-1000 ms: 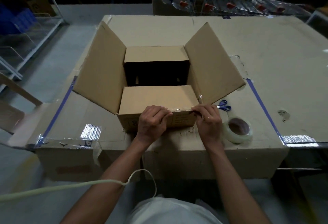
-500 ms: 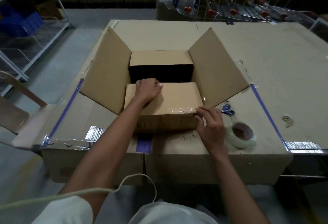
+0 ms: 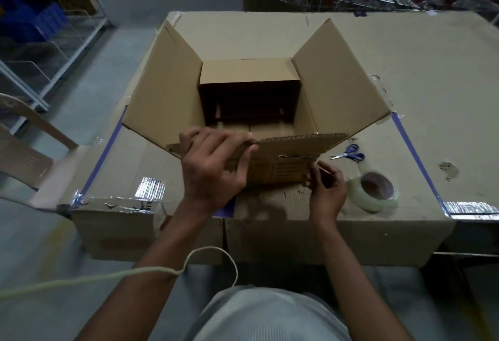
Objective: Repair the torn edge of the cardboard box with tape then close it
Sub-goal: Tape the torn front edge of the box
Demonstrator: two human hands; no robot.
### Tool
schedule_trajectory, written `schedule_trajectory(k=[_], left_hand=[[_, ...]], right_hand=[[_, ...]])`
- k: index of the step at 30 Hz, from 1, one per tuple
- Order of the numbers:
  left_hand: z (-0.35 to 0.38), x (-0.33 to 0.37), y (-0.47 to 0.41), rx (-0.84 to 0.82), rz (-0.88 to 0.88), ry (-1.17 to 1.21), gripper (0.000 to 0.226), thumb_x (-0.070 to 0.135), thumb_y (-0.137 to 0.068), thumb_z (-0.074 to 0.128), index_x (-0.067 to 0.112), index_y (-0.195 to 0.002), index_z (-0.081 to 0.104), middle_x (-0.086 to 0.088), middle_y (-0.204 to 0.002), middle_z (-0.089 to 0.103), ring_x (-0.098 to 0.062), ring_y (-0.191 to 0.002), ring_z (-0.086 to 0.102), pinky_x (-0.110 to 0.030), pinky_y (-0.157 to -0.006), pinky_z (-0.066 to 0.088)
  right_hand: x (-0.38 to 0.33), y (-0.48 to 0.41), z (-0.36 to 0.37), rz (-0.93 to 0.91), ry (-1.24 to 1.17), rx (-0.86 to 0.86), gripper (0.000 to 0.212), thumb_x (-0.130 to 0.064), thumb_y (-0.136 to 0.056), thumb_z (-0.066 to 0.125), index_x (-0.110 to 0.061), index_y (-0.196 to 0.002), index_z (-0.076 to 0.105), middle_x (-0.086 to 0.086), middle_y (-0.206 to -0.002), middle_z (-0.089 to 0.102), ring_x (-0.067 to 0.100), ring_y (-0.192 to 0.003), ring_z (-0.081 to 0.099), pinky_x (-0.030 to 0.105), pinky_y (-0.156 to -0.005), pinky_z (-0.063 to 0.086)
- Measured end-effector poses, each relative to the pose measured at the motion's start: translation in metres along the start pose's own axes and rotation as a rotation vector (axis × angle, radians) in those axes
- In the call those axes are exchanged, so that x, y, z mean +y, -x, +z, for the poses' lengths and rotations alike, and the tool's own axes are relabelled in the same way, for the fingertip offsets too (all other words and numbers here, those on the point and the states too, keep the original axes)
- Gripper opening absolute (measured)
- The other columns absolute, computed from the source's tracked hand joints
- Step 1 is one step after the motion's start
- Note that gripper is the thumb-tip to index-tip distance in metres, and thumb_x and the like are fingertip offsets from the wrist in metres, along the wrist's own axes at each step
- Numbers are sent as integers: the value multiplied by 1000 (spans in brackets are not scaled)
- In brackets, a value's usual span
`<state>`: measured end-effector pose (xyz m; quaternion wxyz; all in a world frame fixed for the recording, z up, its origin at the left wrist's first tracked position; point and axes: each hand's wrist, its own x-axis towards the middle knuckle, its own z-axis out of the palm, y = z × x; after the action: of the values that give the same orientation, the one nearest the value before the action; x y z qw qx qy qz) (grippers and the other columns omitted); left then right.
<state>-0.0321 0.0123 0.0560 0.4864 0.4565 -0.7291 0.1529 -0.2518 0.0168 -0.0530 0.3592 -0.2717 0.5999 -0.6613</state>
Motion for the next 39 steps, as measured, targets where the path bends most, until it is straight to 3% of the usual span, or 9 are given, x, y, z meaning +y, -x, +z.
schedule_trajectory(k=[3, 8, 12, 16, 20, 24, 27, 34, 39], left_hand=[[2, -2, 8, 45, 33, 2, 15, 26, -91, 80, 14, -100, 83, -3, -94, 78, -23, -83, 71, -51, -86, 49], [26, -21, -33, -27, -47, -20, 24, 32, -95, 74, 20, -114, 80, -1, -105, 77, -23, -95, 69, -40, -94, 42], [67, -58, -56, -298, -179, 6, 42, 39, -92, 69, 23, -131, 72, -5, -130, 69, -28, -121, 61, -44, -108, 36], [91, -79, -48, -570, -287, 81, 50, 45, -97, 66, 28, -144, 60, -5, -147, 56, -23, -142, 41, -44, -124, 13], [101, -80, -28, -718, -248, 59, 40, 53, -100, 57, 36, -135, 66, -6, -163, 40, -25, -154, 25, -52, -126, 8], [91, -40, 14, -642, 115, 93, 39, 44, -96, 54, 25, -121, 75, -5, -140, 66, -33, -133, 57, -54, -107, 39], [90, -33, 42, -510, 255, 94, 32, 32, -96, 63, 17, -122, 76, -6, -126, 75, -33, -116, 68, -46, -99, 43], [104, -35, 50, -273, 197, 165, 33, 2, -73, 79, 13, -105, 82, -3, -107, 81, -29, -89, 73, -40, -87, 42], [105, -35, 55, -202, 104, 220, 26, 4, -82, 72, 16, -103, 83, 4, -108, 80, -22, -86, 68, -36, -79, 42]], right_hand=[[-10, -4, -1, -69, -22, -31, 24, -35, -91, 74, -33, -112, 62, 13, -107, 75, 33, -98, 74, 49, -81, 62], [-17, -8, 5, -127, 100, 39, 27, -22, -96, 71, -24, -117, 55, 7, -93, 77, 23, -80, 76, 36, -68, 64], [-15, -8, 4, -294, 283, -38, 20, -17, -93, 74, -21, -109, 63, 2, -95, 75, 18, -85, 75, 36, -72, 65], [-10, -13, -2, -603, 592, -124, 26, -18, -90, 78, -19, -115, 74, 1, -104, 70, 10, -89, 66, 24, -76, 58], [-10, -18, -2, -816, 796, -86, 25, -13, -89, 78, -13, -115, 77, 11, -112, 61, 23, -102, 56, 27, -82, 52], [-8, -28, 0, -992, 909, -154, 28, -4, -89, 75, -10, -116, 77, 10, -118, 68, 28, -112, 57, 38, -95, 44], [-4, -30, 5, -974, 954, -185, 42, 11, -83, 68, -8, -120, 75, 10, -115, 70, 27, -111, 57, 42, -95, 49], [-3, -45, 4, -921, 894, -150, 51, 22, -64, 73, -12, -101, 81, 6, -90, 75, 23, -85, 56, 33, -76, 39], [-10, -45, -13, -945, 824, -151, 24, 1, -84, 78, -9, -106, 80, 7, -105, 76, 25, -98, 61, 29, -82, 49]])
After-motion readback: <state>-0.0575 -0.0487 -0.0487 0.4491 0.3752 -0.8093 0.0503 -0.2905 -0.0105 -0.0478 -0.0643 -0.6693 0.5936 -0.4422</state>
